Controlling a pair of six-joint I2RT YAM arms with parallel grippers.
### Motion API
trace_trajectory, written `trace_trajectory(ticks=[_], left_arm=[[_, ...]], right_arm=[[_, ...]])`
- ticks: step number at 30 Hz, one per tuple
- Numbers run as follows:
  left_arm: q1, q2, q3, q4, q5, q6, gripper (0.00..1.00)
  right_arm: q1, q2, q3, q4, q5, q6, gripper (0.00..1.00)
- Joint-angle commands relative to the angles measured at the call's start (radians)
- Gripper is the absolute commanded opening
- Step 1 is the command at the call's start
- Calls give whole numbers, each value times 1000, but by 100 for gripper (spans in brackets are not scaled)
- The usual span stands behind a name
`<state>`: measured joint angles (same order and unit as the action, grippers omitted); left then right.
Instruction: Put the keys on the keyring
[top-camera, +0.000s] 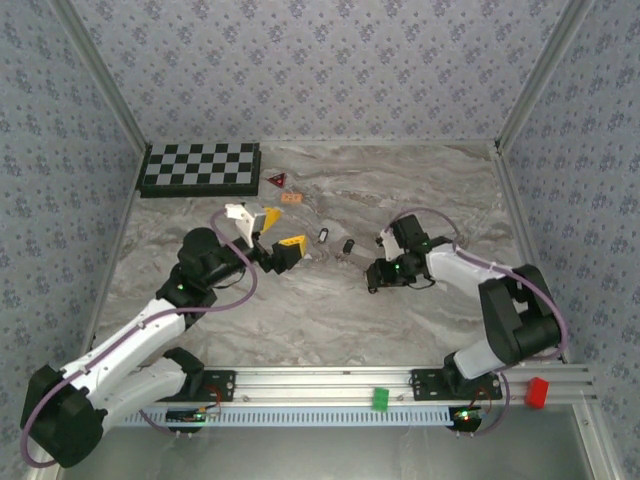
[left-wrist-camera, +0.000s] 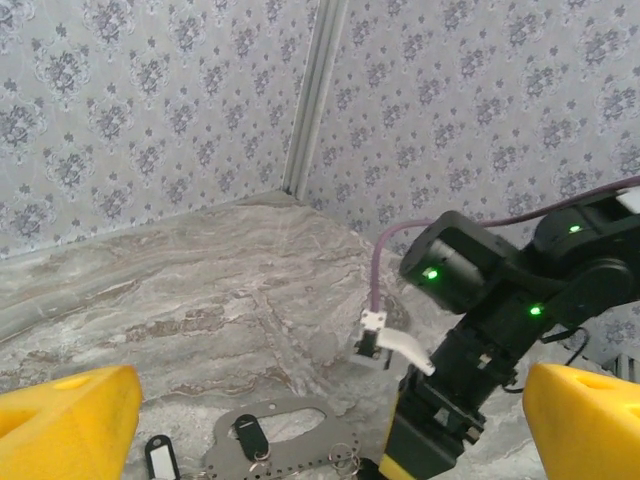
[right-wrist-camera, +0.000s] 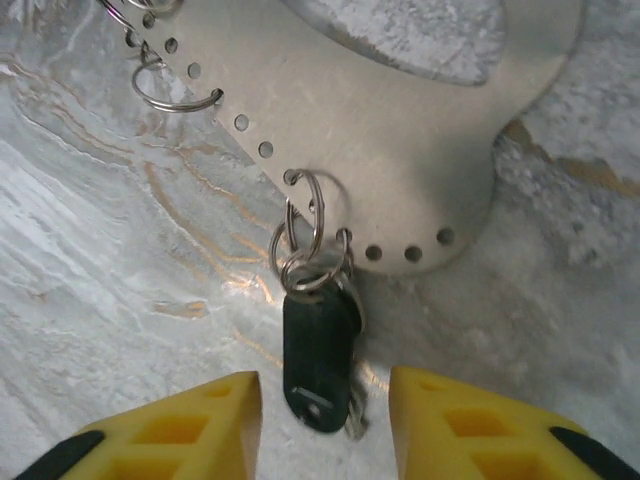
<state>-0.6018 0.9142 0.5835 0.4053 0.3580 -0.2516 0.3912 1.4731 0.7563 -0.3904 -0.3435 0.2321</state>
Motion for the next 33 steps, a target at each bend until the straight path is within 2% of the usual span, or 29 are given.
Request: trace_trajectory(ticks=[1, 3, 8, 10, 14, 17, 18, 19, 21, 25, 30, 31, 33], left_arm=[[8, 25, 28, -24, -66, -2, 97], [9, 46, 44, -56, -122, -9, 100], [12, 77, 53, -104, -289, -53, 100], [14, 88, 63, -146, -404, -74, 100], [41, 126, 94, -248, -668, -138, 100], [81, 178, 128, -341, -816, -164, 100], [96, 199, 139, -375, -850, -163, 100], [111, 222, 143, -399, -905, -160, 100], [150, 254, 143, -425, -992, -173, 100], [265, 298, 124, -410, -1007, -90, 100], [401, 432, 135, -401, -1021, -33, 100], [422, 457, 170, -444, -1011, -34, 100], [431, 503, 173, -382, -1042, 20, 100]], right_arm=[[0, -96, -7, -43, 52, 27, 44], [-4, -150, -9, -48, 77, 29, 49], [-14, -297, -42, 11, 214, 39, 55], [-28, -355, -66, 68, 287, 45, 57], [-73, -442, -109, 188, 441, 38, 66], [-119, -483, -164, 321, 549, 45, 80], [-134, -490, -186, 378, 584, 41, 87], [-148, -492, -207, 420, 622, 32, 99], [-172, -478, -231, 481, 701, 23, 100], [-205, -396, -239, 569, 847, -50, 100], [-216, -230, -297, 821, 876, -208, 100], [-214, -193, -303, 860, 894, -223, 100], [-216, -129, -310, 915, 908, -235, 100]])
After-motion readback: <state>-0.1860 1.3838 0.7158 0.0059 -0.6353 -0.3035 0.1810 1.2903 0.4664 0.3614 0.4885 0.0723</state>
